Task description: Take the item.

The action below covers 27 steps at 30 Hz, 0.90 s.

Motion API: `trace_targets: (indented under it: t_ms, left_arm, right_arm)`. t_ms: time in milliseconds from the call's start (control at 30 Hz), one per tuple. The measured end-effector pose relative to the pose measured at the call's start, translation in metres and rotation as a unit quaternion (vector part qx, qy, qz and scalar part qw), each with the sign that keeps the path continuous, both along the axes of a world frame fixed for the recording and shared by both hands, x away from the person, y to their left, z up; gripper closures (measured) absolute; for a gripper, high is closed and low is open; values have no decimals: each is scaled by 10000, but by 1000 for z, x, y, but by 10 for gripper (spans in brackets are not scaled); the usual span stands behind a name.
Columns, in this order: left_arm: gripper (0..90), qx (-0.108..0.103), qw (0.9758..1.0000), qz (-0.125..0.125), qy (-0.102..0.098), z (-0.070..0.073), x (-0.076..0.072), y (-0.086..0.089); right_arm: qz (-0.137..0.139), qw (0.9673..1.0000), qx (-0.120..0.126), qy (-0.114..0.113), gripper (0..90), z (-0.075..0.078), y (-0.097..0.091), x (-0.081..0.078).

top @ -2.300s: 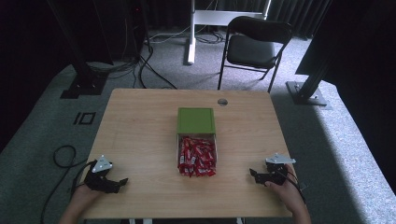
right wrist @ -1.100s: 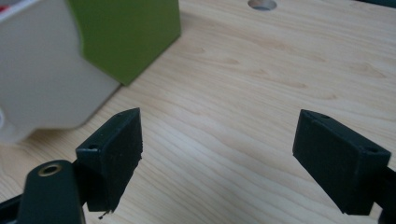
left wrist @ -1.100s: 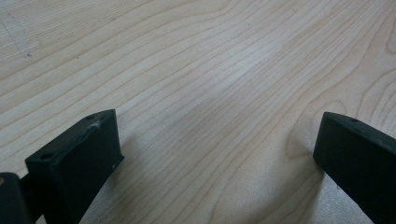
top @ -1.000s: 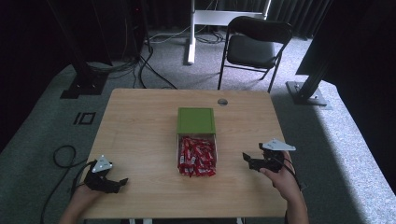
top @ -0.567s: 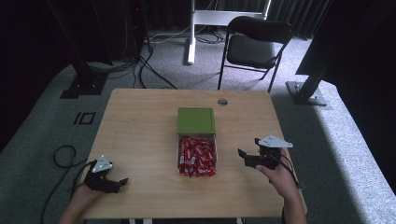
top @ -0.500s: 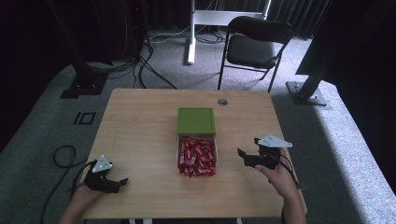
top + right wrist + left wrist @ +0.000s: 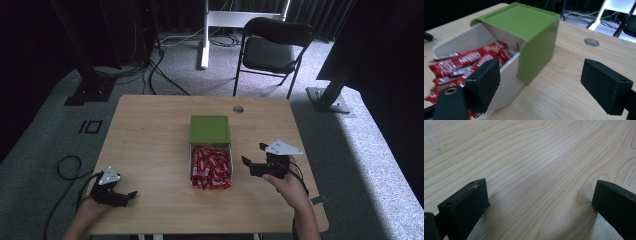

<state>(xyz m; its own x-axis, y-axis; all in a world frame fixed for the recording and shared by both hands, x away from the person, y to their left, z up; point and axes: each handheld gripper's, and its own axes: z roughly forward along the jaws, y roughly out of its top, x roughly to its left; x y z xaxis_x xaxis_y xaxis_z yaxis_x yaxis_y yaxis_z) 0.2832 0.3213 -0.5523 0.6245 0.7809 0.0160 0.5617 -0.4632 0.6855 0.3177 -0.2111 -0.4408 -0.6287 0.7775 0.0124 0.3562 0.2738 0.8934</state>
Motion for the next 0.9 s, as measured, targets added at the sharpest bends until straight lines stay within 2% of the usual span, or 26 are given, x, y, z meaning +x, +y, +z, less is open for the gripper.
trace_targets:
  t_ms: [300, 667, 700, 767, 800, 900]
  left_arm:
    - [16, -12, 10000, 8, -3, 0, 0, 0]
    - [16, 1, 10000, 0, -3, 0, 0, 0]
    - [16, 0, 10000, 0, -5, 0, 0, 0]
    - [16, -1, 10000, 1, -6, 0, 0, 0]
    - [16, 0, 10000, 1, -5, 0, 0, 0]
    - [16, -3, 10000, 4, -6, 0, 0, 0]
  right_arm:
    - [265, 9996, 32, -105, 158, 7, 24, -2]
    - [392, 9992, -29, -90, 158, 4, 48, -3]
    - [456, 9989, -35, -70, 158, 2, 55, -3]
    - [456, 9989, -35, -70, 158, 2, 55, -3]
    - [503, 9987, -54, -76, 158, 2, 62, -3]
    - [497, 9987, 14, -70, 158, 2, 65, -3]
